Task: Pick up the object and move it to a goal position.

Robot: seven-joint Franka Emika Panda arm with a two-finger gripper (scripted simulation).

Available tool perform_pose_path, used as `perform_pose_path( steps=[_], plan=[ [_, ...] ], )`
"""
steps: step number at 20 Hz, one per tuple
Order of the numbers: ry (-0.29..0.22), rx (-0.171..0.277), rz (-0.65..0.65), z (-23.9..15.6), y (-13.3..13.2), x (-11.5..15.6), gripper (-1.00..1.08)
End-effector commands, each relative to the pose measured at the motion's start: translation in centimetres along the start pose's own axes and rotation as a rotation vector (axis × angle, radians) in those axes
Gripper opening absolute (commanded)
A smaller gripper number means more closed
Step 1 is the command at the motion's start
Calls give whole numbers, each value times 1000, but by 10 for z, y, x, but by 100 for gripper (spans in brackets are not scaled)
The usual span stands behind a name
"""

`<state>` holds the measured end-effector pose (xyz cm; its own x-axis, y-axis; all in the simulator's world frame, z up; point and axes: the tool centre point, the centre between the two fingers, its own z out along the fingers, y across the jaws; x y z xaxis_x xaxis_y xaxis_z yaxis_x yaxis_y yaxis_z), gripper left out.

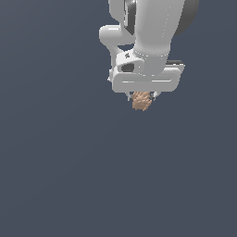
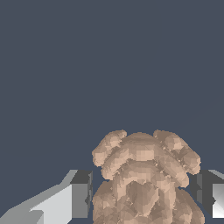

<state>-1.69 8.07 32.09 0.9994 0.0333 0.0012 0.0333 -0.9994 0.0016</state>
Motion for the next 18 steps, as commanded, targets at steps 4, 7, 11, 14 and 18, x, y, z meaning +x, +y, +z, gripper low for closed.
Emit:
perform_pose_path(
  steps=[4,7,11,14,18],
  plan=[
    [-1,1,1,-47,-19,11,-100],
    [-1,1,1,-68,-28,17,-100],
    [-1,1,1,-94,-39,24,-100],
    [-1,1,1,-111,-46,29,-100],
    [-1,1,1,-132,-55,34,-100]
  ],
)
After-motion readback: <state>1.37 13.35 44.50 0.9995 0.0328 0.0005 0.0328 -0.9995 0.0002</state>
